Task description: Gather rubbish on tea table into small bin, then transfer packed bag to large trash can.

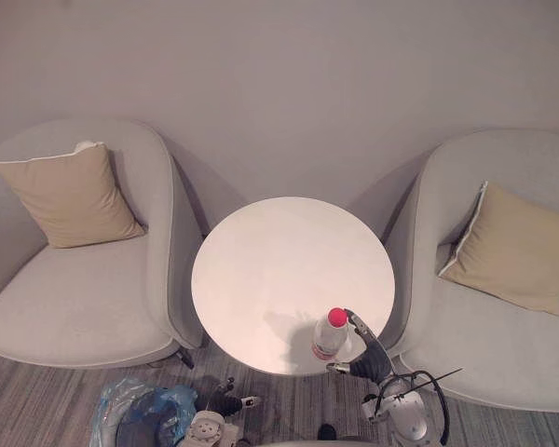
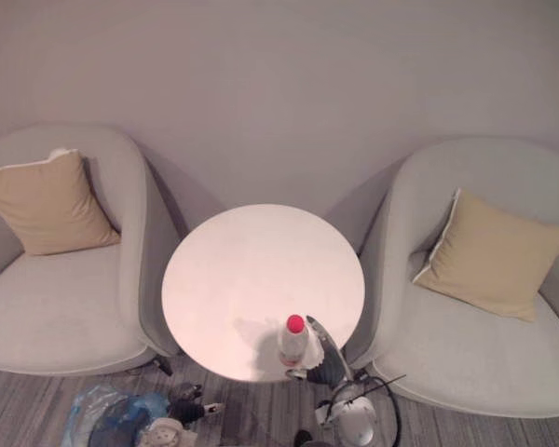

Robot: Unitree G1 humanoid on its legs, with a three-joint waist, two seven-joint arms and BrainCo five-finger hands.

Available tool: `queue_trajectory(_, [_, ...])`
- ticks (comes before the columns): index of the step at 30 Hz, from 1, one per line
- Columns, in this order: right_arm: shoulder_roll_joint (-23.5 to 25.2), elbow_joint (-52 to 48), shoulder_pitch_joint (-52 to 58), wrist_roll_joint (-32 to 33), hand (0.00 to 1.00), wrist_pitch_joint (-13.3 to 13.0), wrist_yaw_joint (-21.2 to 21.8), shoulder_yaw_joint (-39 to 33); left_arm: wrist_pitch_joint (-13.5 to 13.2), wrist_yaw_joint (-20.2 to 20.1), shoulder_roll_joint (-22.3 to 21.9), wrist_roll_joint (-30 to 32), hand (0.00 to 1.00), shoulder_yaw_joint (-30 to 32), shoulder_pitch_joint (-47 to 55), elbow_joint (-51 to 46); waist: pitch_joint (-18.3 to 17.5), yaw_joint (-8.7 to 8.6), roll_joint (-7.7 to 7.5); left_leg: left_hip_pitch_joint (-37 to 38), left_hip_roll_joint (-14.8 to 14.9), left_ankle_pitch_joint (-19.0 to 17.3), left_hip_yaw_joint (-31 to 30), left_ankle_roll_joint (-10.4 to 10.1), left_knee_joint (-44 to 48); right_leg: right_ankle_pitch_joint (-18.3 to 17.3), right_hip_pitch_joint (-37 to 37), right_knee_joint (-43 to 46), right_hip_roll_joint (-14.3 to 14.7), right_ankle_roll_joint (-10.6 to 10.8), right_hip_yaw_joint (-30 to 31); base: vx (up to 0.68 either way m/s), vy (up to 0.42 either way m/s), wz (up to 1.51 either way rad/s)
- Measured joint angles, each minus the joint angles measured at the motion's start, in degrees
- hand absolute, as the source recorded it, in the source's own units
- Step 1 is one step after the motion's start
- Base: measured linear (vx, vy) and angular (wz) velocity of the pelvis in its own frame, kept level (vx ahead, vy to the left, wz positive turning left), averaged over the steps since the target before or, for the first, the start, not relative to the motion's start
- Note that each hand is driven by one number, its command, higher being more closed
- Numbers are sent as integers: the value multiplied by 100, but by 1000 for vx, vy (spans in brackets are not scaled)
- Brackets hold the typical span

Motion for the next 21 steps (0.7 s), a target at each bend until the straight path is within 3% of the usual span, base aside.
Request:
queue_trajectory(18, [106, 871, -997, 308, 0, 135, -294, -14, -41, 28, 41, -243, 0, 10, 43, -260, 194, 54, -13, -213, -41, 5, -302, -2, 33, -591, -507, 1022, -154, -8, -298, -7, -2, 9])
queue_trajectory(19, [111, 980, -1111, 308, 100, 156, -294, -15, -44, 28, 44, -244, 0, 10, 39, -290, 209, 61, -22, -264, -51, 14, -312, 3, 40, -627, -599, 1100, -172, -9, -303, 7, -5, 5])
queue_trajectory(21, [112, 1192, -1297, 308, 100, 219, -301, -20, -52, 29, 44, -287, 0, 9, 30, -335, 283, 64, -25, -265, -73, 24, -338, 5, 62, -684, -644, 1214, -208, -10, -325, 28, -8, 7])
